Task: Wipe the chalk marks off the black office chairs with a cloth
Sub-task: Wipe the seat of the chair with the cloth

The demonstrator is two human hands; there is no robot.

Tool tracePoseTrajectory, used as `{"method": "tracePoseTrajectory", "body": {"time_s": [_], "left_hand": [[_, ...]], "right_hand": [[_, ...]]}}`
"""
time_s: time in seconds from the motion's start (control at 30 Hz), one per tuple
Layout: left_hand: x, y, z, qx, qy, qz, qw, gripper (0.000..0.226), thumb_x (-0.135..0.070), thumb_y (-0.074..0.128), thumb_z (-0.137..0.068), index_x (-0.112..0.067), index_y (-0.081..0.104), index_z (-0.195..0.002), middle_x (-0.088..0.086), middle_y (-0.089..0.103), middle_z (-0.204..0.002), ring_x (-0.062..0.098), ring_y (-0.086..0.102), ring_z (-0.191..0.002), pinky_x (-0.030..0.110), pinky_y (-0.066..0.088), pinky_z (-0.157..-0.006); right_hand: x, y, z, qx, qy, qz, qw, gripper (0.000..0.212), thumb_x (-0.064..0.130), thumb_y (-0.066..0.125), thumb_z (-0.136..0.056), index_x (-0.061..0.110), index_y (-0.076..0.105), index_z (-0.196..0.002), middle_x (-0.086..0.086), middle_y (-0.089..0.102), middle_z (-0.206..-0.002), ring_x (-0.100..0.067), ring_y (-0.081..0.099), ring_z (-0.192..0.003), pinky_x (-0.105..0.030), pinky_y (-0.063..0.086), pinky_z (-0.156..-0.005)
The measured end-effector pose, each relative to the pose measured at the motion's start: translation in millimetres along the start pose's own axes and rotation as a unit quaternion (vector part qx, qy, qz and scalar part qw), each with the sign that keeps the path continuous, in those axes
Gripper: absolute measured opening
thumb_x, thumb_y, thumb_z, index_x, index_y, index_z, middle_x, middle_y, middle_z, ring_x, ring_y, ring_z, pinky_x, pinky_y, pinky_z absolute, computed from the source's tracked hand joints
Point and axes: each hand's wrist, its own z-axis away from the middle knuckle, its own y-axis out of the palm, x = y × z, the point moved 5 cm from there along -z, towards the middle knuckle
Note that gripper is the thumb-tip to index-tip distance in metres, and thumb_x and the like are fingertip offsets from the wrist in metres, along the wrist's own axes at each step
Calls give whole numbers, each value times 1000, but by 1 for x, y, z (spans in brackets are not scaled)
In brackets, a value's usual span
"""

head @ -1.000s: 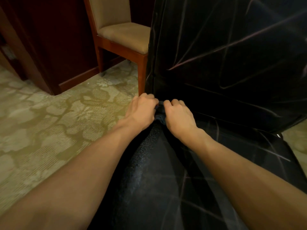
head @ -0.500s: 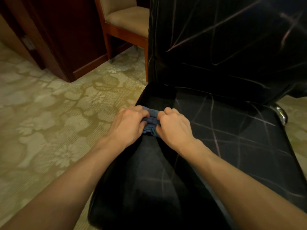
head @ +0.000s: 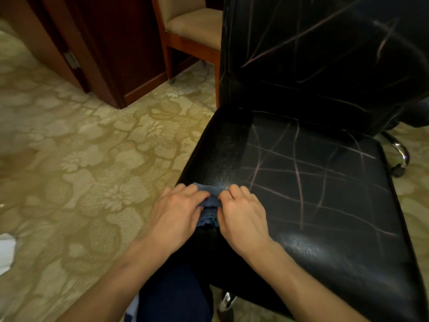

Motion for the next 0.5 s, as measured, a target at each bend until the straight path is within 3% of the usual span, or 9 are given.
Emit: {"method": "tracePoseTrajectory", "body": {"time_s": [0.07, 0.2, 0.3, 0.43, 0.5], "left_hand": [[-7, -1, 13, 5, 4, -13, 1000, 23, -16, 71, -80, -25, 71, -101, -7, 60, -88, 17, 58, -78, 34, 46, -69], [-19, -4, 30, 18, 19, -33, 999, 26, -30, 49, -85, -29, 67, -104, -11, 59, -95, 15, 57, -88, 32, 42, -77], [-25, -7, 31, 9, 31, -50, 998, 21, -30, 57, -84, -28, 68, -102, -12, 61, -98, 16, 56, -95, 31, 37, -83], [-24, -6, 28, 8, 71, -41, 997, 18, -17, 70, -79, -24, 67, -96, -11, 60, -91, 15, 55, -85, 27, 33, -78], [-26, -6, 26, 16, 102, -34, 994, 18, -17, 66, -81, -25, 67, -97, -10, 60, -90, 14, 56, -81, 26, 33, -76]], "right_hand": [[8, -2, 15, -6, 9, 8, 1000, 10, 20, 51, -78, 17, 59, -73, -3, 55, -76, -25, 56, -71, -36, 45, -59], [12, -5, 39, 9, 13, 12, 1000, 11, 20, 72, -77, 18, 62, -81, -1, 56, -82, -23, 55, -74, -35, 43, -62], [11, -7, 41, 8, 16, 23, 1000, 17, 24, 74, -79, 21, 67, -93, 0, 58, -87, -23, 56, -78, -35, 42, -64], [17, -10, 36, 4, -23, 20, 1000, 21, 15, 79, -68, 17, 62, -80, -1, 57, -81, -24, 54, -73, -35, 41, -63], [14, -14, 43, 11, -41, 25, 999, 23, 16, 78, -67, 17, 61, -81, -1, 56, -82, -24, 54, -74, -35, 41, -64]]}}
